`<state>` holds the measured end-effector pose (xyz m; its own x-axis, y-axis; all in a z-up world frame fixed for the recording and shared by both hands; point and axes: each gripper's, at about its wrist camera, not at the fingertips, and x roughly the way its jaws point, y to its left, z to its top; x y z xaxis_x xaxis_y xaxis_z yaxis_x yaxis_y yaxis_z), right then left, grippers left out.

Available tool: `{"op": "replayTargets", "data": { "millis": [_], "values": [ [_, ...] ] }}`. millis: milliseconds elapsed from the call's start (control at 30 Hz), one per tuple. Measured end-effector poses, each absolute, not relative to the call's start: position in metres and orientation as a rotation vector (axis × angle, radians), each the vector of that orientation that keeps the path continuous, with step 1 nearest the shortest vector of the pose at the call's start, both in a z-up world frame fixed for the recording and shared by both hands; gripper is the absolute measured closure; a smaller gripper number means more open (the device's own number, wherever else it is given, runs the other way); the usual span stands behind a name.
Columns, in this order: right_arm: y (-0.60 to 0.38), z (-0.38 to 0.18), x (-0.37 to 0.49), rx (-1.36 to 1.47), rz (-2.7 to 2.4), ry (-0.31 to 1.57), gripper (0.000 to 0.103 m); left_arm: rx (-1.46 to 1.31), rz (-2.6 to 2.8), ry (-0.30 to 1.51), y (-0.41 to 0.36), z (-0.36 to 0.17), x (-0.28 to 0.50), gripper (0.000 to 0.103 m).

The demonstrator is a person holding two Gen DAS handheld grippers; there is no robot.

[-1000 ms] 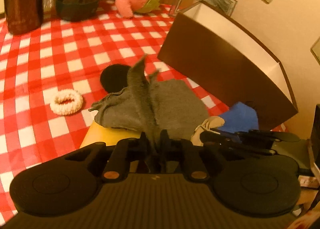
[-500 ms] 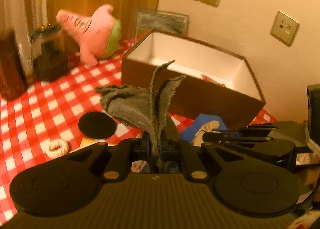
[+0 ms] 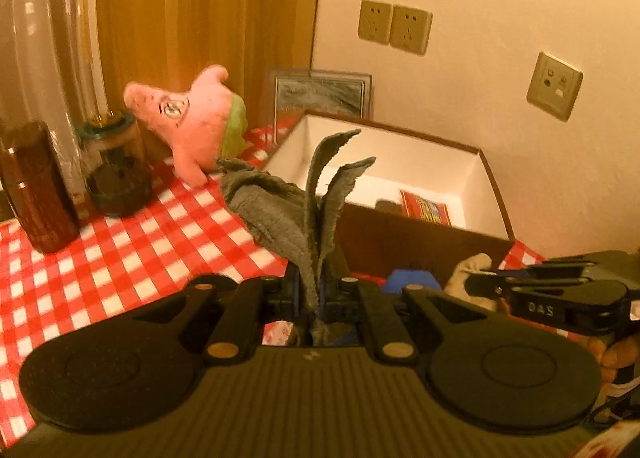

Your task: Organize soft objects

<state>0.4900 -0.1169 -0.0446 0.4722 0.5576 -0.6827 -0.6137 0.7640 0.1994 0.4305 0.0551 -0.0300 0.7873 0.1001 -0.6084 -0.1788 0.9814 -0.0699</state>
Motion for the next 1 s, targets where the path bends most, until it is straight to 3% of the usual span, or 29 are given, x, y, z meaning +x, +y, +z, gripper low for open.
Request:
{"op": "replayTargets", "data": {
  "millis": [1000],
  "values": [
    [-0.128,0.016,0.563,-0.033,0.696,0.631,0.095,-0.073,0.104,0.501,0.035,0.032,0.528,0.096]
  ]
}}
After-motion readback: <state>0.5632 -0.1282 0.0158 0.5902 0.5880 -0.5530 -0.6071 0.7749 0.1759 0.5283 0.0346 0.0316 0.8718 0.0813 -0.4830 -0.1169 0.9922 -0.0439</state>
